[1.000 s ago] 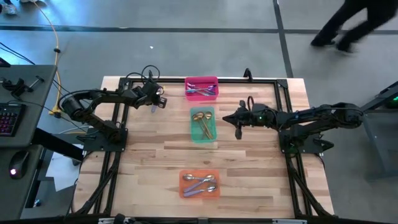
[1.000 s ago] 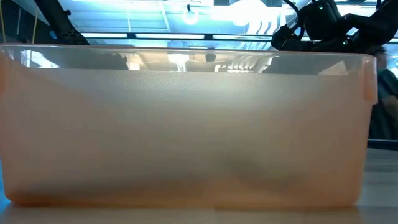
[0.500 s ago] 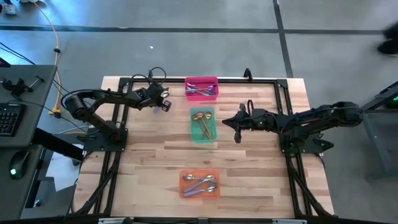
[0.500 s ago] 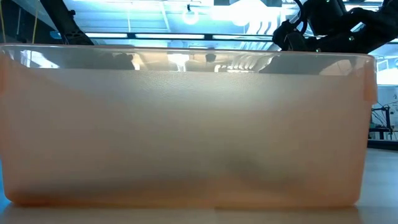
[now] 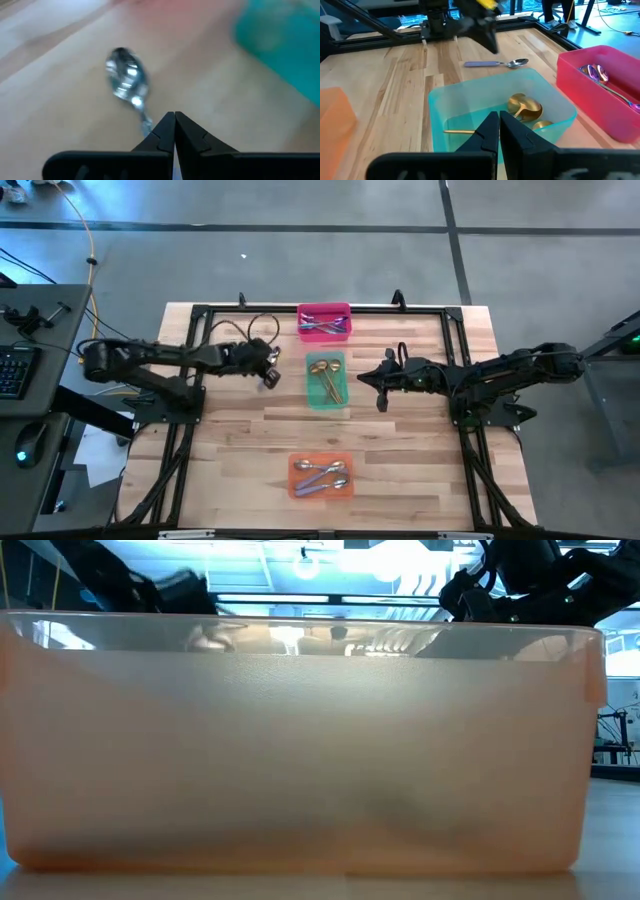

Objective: Sort silverware by color (type)
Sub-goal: Put the purple spoon into the orange bin

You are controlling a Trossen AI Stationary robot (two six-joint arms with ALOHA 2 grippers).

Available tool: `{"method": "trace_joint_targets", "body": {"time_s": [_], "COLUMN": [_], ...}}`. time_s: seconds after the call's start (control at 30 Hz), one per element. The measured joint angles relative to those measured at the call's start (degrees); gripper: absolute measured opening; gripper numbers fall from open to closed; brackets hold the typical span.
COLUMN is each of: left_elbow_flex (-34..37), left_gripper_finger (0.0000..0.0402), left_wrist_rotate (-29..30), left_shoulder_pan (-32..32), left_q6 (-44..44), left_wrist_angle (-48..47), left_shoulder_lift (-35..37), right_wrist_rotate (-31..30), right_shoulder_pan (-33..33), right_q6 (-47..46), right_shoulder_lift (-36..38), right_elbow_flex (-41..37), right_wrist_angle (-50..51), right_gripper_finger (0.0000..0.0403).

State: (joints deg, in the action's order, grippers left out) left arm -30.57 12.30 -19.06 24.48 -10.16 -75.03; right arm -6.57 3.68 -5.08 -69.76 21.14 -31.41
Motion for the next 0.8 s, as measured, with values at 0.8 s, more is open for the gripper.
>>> {"method": "trace_joint_targets", "body": {"time_s": [0.8], "left_elbow_flex": [-2.78], "left_gripper_finger": [0.01], "left_wrist_rotate": [18.08], "left_shoulder_pan": [8.6], "left_q6": [11.9], "left_wrist_angle": [-8.01], "left_shoulder_lift": [-3.29], "right_wrist_rotate": [0.0], "right_shoulder_pan": [0.01], "right_q6": [-2.47], "right_shoulder_lift": [0.0], "right_elbow_flex": [0.01], "right_wrist_angle": [0.32], "right_gripper_finger": [0.0]}}
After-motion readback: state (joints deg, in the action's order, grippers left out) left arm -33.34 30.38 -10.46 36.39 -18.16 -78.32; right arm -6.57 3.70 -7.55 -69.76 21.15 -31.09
